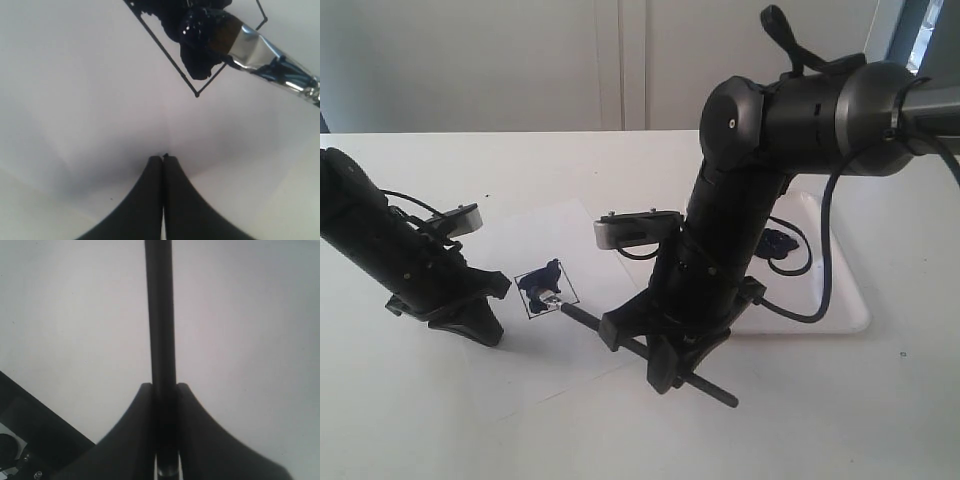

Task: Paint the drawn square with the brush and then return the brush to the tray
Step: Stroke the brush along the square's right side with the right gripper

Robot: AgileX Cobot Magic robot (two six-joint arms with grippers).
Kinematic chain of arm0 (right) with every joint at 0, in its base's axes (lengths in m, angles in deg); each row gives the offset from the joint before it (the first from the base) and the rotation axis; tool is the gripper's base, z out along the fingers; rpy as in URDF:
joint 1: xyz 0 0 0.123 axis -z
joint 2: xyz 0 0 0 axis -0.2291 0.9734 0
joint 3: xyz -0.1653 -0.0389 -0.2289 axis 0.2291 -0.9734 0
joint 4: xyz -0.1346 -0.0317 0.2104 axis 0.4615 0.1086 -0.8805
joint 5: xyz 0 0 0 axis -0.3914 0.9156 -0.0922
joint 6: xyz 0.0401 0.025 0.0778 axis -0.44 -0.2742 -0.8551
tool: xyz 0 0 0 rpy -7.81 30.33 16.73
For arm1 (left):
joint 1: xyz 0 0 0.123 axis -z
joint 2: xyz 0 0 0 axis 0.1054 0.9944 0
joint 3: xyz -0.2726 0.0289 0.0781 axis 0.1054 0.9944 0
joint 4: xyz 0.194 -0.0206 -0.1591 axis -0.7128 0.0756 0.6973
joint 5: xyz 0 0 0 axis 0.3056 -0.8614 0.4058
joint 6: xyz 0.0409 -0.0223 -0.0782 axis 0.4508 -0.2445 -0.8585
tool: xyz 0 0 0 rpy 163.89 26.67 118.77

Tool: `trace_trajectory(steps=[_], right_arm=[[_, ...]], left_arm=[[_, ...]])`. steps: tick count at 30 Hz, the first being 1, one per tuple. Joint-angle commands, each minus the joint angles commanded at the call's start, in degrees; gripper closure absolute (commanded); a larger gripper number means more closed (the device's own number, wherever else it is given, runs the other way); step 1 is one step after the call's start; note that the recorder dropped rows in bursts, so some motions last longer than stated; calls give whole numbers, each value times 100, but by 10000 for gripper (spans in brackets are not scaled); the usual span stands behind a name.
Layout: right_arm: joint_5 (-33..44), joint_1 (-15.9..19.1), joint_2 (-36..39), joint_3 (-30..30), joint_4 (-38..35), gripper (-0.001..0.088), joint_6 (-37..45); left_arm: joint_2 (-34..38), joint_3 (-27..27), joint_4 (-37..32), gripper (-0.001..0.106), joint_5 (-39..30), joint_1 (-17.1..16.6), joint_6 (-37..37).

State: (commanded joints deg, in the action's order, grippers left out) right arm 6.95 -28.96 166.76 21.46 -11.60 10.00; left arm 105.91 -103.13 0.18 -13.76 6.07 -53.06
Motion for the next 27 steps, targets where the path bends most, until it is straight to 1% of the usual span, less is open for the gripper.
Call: trace_trajectory(steps=[3,5,6,13,20,24,27], right_arm=[[-37,0,1,0,104,868,-85],[-14,0,1,0,604,868,-438],[2,0,1,0,731,868,-513],[-17,0,1,0,707,868,-546],[-262,0,1,0,707,868,-546],[-153,0,1,0,686,868,-546],[-7,0,1,0,686,868,-536]], left_arm=[[0,0,0,1053,36,0,0],[0,0,0,1053,51,0,-16],[0,0,0,1053,51,0,-16],[0,0,0,1053,92,0,-15],[0,0,0,1053,103,0,-15],[0,0,0,1053,164,0,-81],[0,0,0,1053,338,-10,-121]])
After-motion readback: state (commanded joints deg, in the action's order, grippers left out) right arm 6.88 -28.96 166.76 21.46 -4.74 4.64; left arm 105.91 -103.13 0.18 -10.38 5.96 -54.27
